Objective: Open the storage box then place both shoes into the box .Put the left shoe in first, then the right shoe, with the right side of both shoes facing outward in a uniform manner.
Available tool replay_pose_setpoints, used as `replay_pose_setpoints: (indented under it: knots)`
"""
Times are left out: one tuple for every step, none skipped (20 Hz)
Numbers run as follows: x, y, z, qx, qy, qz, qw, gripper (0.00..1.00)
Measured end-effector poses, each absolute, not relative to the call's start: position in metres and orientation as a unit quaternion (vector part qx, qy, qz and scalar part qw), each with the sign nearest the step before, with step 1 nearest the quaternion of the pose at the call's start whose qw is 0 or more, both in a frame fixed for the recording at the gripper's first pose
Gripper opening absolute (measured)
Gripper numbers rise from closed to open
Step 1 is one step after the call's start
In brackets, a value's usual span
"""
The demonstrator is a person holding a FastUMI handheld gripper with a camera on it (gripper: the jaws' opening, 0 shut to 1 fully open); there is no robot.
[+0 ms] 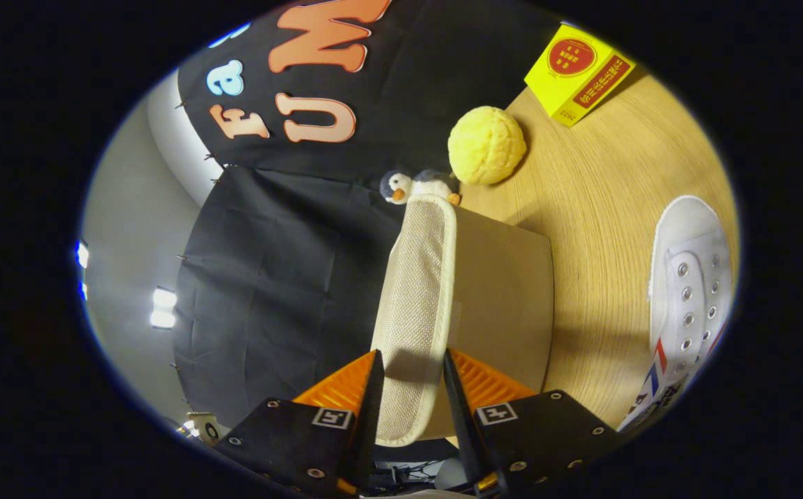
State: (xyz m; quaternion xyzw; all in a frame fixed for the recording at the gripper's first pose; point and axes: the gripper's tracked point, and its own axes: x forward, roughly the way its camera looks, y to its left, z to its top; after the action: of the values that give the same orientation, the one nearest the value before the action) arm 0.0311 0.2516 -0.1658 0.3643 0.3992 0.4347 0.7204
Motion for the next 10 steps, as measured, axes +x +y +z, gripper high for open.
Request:
replay_pose_setpoints:
  knots:
    - [0.035, 0.248, -0.157, 0.368, 0.383, 0.427, 0.731, 0.46]
    - [0.039, 0.245, -0.150, 0.369, 0.369, 0.418, 0.744, 0.31]
    - [0.042, 0.244, -0.145, 0.370, 0.357, 0.408, 0.754, 0.24]
    - [0.041, 0.245, -0.136, 0.372, 0.350, 0.405, 0.758, 0.11]
    - [0.039, 0.248, -0.128, 0.373, 0.348, 0.404, 0.759, 0.07]
    - [0.035, 0.250, -0.119, 0.372, 0.343, 0.407, 0.761, 0.04]
    - [0.033, 0.254, -0.108, 0.370, 0.336, 0.409, 0.763, 0.04]
    - [0.030, 0.259, -0.097, 0.367, 0.330, 0.413, 0.766, 0.03]
    - [0.028, 0.264, -0.088, 0.364, 0.323, 0.415, 0.769, 0.04]
    - [0.025, 0.272, -0.077, 0.362, 0.316, 0.420, 0.770, 0.04]
